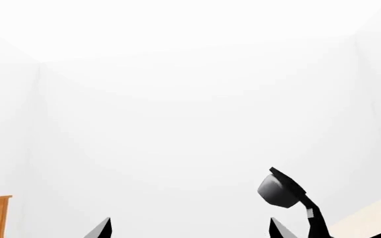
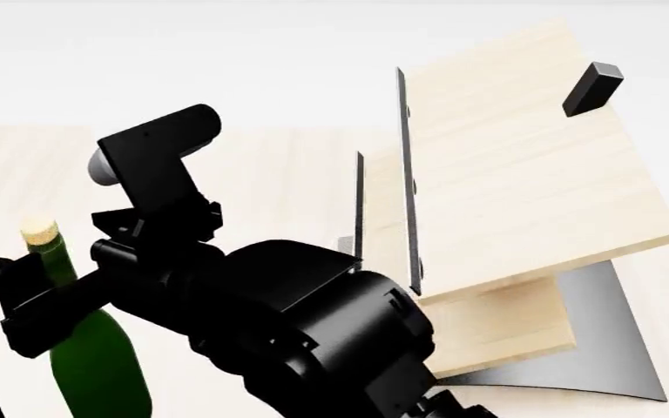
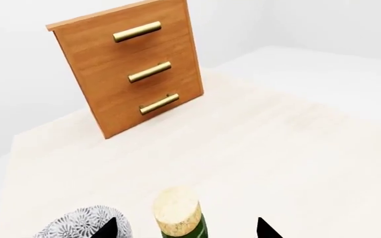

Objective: Put the wine bottle on the wine rack.

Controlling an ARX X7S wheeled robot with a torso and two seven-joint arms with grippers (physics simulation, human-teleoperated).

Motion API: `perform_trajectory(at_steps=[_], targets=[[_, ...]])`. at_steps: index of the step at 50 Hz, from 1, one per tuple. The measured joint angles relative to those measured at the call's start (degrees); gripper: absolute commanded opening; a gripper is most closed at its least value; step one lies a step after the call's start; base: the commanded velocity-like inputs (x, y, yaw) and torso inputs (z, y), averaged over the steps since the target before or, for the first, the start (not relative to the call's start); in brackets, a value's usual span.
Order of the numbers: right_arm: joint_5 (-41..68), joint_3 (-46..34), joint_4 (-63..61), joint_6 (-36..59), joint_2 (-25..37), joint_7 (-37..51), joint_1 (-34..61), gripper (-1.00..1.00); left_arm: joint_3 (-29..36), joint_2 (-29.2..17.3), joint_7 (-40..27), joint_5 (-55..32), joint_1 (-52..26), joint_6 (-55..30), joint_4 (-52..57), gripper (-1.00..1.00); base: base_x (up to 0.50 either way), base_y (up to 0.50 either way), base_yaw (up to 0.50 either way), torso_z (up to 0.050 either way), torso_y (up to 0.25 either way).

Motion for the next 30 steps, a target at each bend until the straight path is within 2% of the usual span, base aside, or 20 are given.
perform_trajectory(at_steps=[18, 30], targets=[[5.68, -8.54, 5.71, -8.29, -0.43, 1.34, 3.00, 1.00, 0.32, -0.17, -0.08, -0.15, -0.15, -0.18, 0.32, 1.00, 0.00, 0.00, 0.00, 0.000, 0.000], [13.89, -19.37, 11.75, -15.99, -0.56, 2.21, 7.15, 1.00, 0.65, -0.22, -0.13, -0.12, -0.35, -0.52, 0.63, 1.00, 0.00, 0.00, 0.00, 0.000, 0.000]])
